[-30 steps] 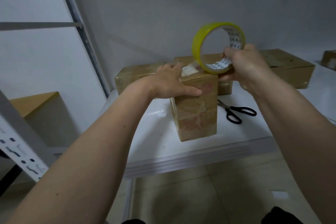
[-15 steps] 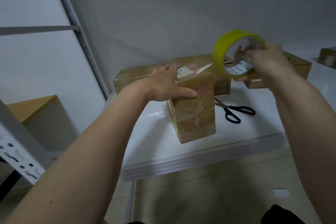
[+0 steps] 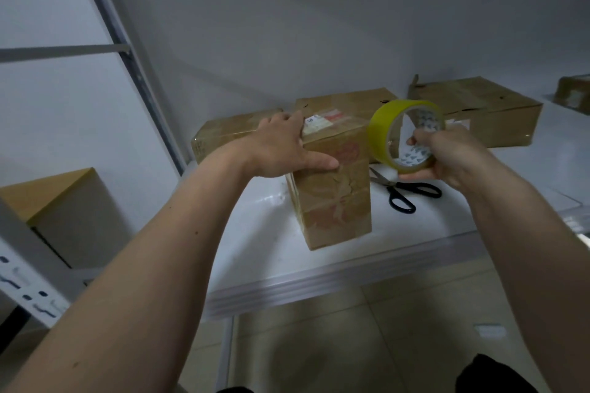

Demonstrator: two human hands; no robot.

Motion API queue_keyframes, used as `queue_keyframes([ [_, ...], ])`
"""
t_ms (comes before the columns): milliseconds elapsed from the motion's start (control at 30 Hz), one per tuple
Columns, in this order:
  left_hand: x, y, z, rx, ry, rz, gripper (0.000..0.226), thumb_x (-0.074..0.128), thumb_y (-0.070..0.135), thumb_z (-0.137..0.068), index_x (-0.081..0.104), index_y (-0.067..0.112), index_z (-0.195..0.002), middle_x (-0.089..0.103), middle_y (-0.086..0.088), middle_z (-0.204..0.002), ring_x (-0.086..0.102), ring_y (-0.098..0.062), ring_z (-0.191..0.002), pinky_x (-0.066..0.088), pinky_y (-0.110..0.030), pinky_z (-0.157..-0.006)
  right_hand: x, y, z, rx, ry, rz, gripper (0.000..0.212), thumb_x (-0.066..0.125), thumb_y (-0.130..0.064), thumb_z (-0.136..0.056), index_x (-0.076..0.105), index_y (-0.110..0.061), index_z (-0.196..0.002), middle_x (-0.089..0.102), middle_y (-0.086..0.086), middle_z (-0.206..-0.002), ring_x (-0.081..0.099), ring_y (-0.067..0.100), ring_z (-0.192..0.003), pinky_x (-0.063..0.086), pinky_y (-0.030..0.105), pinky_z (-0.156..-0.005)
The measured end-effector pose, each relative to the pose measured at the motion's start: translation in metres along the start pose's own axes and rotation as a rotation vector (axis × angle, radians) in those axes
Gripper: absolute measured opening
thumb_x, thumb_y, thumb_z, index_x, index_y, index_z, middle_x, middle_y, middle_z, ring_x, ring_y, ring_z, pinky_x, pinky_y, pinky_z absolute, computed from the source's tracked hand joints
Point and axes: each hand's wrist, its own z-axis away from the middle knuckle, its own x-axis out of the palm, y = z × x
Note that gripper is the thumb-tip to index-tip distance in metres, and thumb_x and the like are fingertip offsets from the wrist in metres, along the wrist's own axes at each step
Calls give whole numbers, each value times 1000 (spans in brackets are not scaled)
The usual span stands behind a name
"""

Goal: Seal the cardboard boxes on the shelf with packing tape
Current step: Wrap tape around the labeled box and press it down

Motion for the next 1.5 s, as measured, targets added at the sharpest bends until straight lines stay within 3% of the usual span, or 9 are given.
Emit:
queue_keyframes([
  [133, -10, 6, 2, -29, -136, -68, 99, 68, 65, -76, 19, 32, -155, 33, -2, -150, 28, -25, -141, 27, -41, -114, 10, 21, 8, 82, -61, -27, 7, 51, -4, -96, 52, -4, -89, 59, 19, -99, 64, 31, -74, 57, 40, -44],
  [233, -28, 25, -6, -68, -243, -84, 84, 73, 67, -67, 49, 26, -137, 54, 6, -137, 50, -19, -125, 36, -31, -106, 10, 22, 9, 42, -50, -26, 12, 50, -4, -97, 52, -5, -85, 60, 19, -98, 65, 30, -73, 58, 39, -46],
  [467, 5, 33, -32, 86, -51, -2, 113, 75, 77, -41, 42, 35, -140, 53, 12, -140, 49, -20, -130, 38, -44, -111, 8, 20, 17, -30, -60, 42, 7, 49, -7, -98, 53, -3, -102, 62, 14, -88, 65, 26, -69, 58, 35, -47],
  [600, 13, 5, -20, 246, 174, 377, 136, 81, 67, -35, 22, 38, -153, 41, 2, -152, 37, -14, -141, 32, -39, -118, 14, 14, 29, -101, -86, -177, 7, 58, -13, -94, 58, -11, -88, 66, 8, -84, 64, 19, -70, 54, 32, -58],
  [733, 43, -19, 11, 236, 431, 669, 133, 90, 54, -44, 13, 47, -152, 32, 1, -149, 39, -11, -138, 34, -36, -117, 30, -20, 42, -309, -60, -140, 12, 67, -27, -87, 64, -17, -83, 67, -3, -71, 63, 11, -61, 47, 24, -48],
  [867, 87, -37, 28, 185, 404, 770, 111, 88, 56, -44, 28, 60, -137, 36, 9, -138, 43, -1, -130, 37, -34, -115, 50, -18, 44, -396, -52, 186, 27, 61, -35, -90, 69, -11, -82, 70, 5, -82, 67, 20, -81, 50, 30, -73],
  [1100, 111, -59, 43, 102, 333, 611, 66, 85, 49, -68, 49, 47, -123, 38, 8, -134, 38, 1, -126, 31, -19, -109, 87, 49, 60, -791, 193, 855, 52, 46, -51, -94, 50, -13, -59, 53, 0, -64, 53, 22, -73, 37, 33, -70],
  [1300, 110, -67, 32, 189, 348, 431, 75, 66, 69, -75, 52, 27, -135, 52, 4, -133, 46, -18, -127, 40, -38, -107, 98, 72, 60, -1008, 425, 780, 52, 53, -46, -88, 60, -5, -57, 66, 11, -65, 64, 30, -78, 49, 35, -71],
  [1500, 105, -66, 13, 118, 286, 433, 81, 72, 82, -59, 57, 42, -128, 58, 1, -128, 52, -23, -126, 45, -43, -104, 107, 67, 66, -826, 470, 648, 39, 72, -48, -77, 65, -11, -67, 67, -1, -81, 52, 22, -91, 31, 29, -74],
])
